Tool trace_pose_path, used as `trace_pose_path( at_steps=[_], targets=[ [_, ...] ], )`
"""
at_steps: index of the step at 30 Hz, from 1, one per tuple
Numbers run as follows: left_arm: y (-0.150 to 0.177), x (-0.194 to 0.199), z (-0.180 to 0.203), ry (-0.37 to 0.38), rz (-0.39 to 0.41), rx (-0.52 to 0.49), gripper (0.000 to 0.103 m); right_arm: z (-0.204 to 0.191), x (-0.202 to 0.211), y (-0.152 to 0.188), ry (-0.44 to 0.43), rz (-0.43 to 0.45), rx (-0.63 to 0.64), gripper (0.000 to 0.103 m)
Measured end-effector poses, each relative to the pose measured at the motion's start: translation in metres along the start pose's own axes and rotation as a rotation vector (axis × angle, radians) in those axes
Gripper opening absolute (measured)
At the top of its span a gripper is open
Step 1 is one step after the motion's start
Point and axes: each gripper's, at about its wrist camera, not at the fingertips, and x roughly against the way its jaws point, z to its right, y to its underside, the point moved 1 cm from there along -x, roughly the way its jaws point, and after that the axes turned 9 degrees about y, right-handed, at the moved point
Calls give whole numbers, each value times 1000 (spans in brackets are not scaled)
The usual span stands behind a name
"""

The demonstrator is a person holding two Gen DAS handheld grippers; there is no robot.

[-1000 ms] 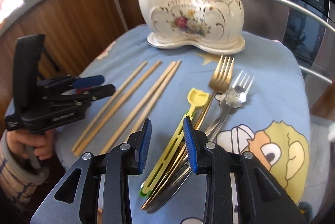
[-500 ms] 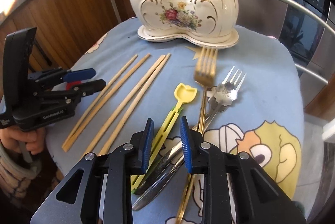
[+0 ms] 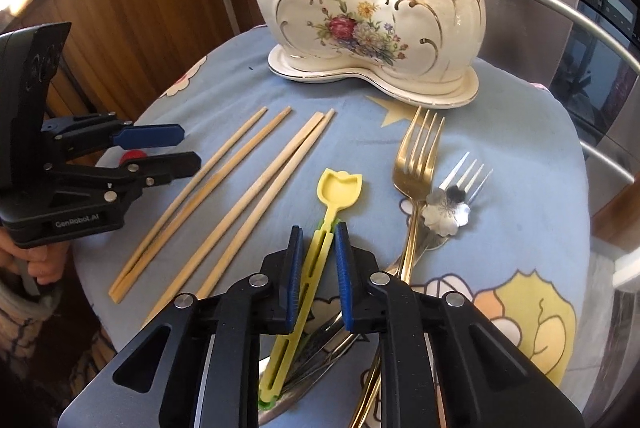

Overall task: Organize utensils
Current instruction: 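Grasp another wooden chopstick with the left tool while the right tool grasps another yellow utensil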

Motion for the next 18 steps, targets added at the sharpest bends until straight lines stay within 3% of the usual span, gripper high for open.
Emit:
trace_pose_path(
  at_steps=[4,7,9,11,18],
  targets=[
    [-1,-10,5,-37,-21,-25,40,-1,-3,-6,5,-12,29,15],
    [-4,-11,6,-68,-45,-48,28,-2,-7,-14,10,-31,65,15],
    [-5,-11,3,-75,-65,-61,13,-4,-10,-20,18,-50,100,15],
    [-6,-9,-3,-59,-89,-66,7,-8,-14,-27,19,-73,135,15],
    [-19,-11,-14,15,-231,-95,7,-9,-26,-48,-12,-226,236,15]
  ],
)
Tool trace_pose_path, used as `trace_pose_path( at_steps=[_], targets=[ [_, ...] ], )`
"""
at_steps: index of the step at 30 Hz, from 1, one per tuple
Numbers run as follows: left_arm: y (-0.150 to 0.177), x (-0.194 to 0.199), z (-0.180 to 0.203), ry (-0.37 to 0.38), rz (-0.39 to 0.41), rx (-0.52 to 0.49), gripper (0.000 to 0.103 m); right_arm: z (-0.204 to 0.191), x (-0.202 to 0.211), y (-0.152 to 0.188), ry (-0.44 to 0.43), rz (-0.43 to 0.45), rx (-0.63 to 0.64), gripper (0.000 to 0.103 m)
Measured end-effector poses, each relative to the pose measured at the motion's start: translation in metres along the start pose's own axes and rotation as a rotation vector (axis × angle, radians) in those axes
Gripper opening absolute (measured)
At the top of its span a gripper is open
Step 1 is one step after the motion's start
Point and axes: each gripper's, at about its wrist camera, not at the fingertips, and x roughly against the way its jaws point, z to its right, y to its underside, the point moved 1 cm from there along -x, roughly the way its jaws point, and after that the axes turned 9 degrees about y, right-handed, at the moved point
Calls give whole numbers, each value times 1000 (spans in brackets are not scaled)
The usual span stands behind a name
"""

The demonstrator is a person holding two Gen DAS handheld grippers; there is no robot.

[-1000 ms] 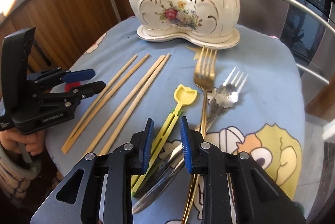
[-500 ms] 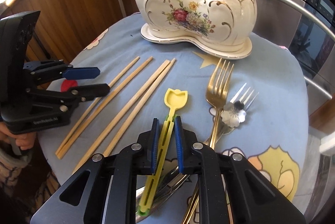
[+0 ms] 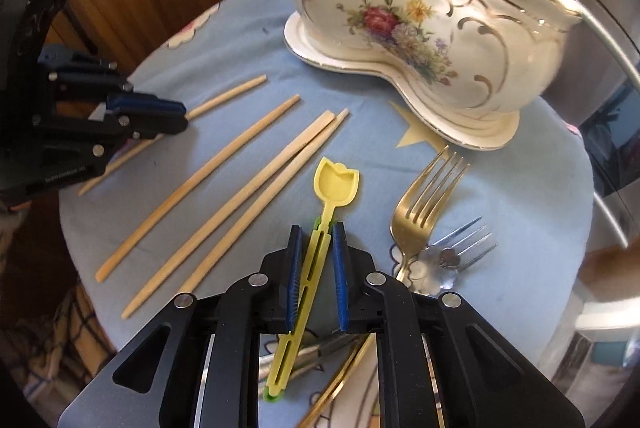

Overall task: Organize utensils
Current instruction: 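Grasp another wooden chopstick with the left tool while the right tool grasps another yellow utensil, then insert chopstick with left tool into large pot while right tool inserts yellow utensil into small pot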

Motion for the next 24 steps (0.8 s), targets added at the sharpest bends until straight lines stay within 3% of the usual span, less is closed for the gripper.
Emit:
trace_pose_path(
  at_steps=[8,16,20,24],
  targets=[
    [-17,-6,2,-19,-181,-74,7,6,-5,-12,-12,-131,40,19],
    [-24,-11,5,-13,-235,-91,7,11,-12,-33,-38,-228,70,19],
    [-25,-11,3,-5,-248,-112,5,17,-12,-39,-48,-210,24,12],
    [-17,-7,0,1,-236,-117,5,29,-7,-34,-120,-162,-68,11]
  ],
)
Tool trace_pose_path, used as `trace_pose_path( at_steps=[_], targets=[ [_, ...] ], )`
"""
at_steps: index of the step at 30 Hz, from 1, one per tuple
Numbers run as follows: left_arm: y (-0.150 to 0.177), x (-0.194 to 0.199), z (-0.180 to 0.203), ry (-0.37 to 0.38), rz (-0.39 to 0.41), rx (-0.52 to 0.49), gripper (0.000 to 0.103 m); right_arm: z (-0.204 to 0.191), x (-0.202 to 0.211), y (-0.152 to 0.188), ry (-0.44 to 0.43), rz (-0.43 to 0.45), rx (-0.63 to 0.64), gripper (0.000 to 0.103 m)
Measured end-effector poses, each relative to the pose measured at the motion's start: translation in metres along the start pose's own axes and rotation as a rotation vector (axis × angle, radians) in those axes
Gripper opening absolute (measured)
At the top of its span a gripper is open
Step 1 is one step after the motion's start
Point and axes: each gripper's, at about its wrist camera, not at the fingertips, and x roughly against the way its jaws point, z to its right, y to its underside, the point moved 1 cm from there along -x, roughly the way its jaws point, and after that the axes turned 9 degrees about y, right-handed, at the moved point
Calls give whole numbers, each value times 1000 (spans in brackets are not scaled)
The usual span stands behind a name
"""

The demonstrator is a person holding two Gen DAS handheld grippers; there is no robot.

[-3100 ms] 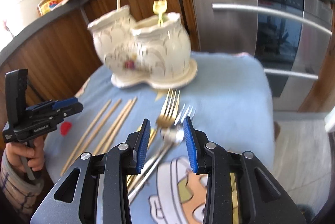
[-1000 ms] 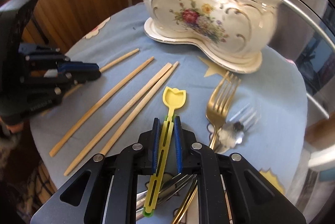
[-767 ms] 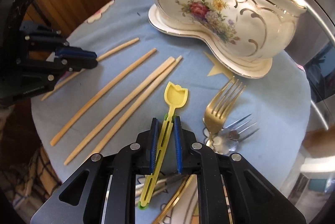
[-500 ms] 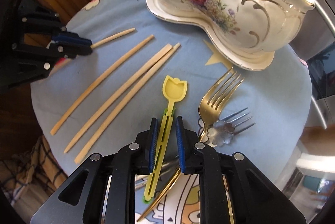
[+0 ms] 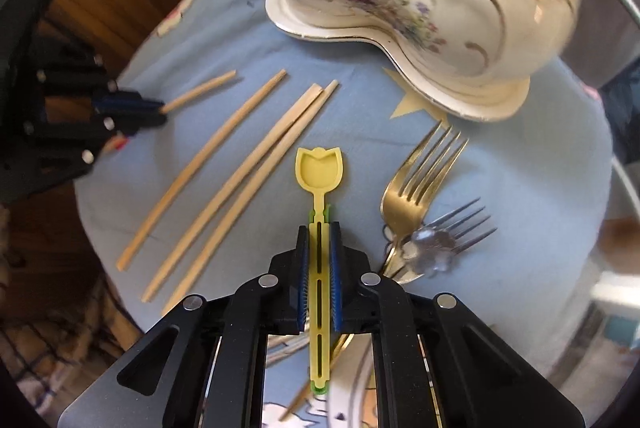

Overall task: Organize utensils
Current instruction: 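Insert chopstick with left tool into large pot while right tool inserts yellow utensil into small pot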

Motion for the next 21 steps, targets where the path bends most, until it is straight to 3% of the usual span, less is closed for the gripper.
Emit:
trace_pose_path(
  at_steps=[7,14,21],
  targets=[
    [25,15,-16,12,80,57,5,7,12,8,-104,100,-56,10],
    [38,63,-32,23,288,145,5,18,33,26,-167,220,-100,11],
    [30,110,-16,36,528,172,5,51,80,41,-201,391,-173,11]
  ],
)
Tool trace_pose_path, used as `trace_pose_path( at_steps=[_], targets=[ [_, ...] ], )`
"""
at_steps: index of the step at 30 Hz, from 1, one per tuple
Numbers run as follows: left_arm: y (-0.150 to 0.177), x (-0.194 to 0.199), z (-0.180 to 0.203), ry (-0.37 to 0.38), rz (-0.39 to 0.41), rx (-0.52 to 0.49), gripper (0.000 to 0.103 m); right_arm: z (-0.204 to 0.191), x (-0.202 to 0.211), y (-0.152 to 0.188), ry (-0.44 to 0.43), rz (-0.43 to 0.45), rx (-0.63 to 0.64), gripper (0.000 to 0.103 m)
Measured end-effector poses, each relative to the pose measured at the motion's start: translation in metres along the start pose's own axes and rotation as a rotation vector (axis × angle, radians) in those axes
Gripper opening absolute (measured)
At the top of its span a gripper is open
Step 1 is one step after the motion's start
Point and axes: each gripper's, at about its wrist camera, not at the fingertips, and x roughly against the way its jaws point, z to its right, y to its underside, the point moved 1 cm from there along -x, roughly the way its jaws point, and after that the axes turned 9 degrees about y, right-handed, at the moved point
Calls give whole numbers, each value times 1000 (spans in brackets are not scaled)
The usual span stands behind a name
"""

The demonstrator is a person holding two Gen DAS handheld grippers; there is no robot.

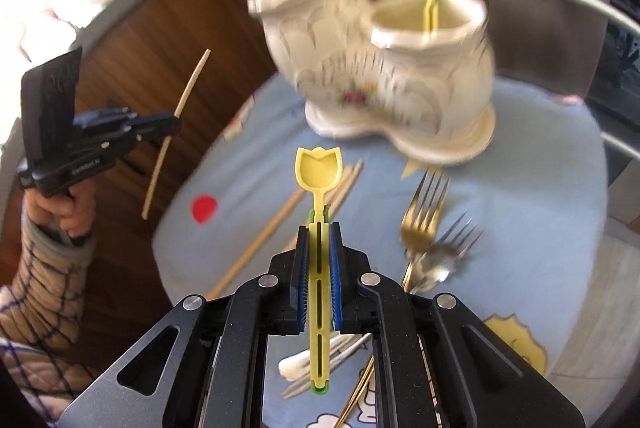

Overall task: Organize utensils
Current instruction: 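Insert chopstick with left tool into large pot while right tool inserts yellow utensil into small pot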

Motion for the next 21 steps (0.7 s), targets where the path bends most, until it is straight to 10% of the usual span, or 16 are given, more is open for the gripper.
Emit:
trace_pose_path(
  at_steps=[21],
  targets=[
    [-143,17,11,5,489,64,5,27,43,-66,-20,440,-181,11]
  ],
)
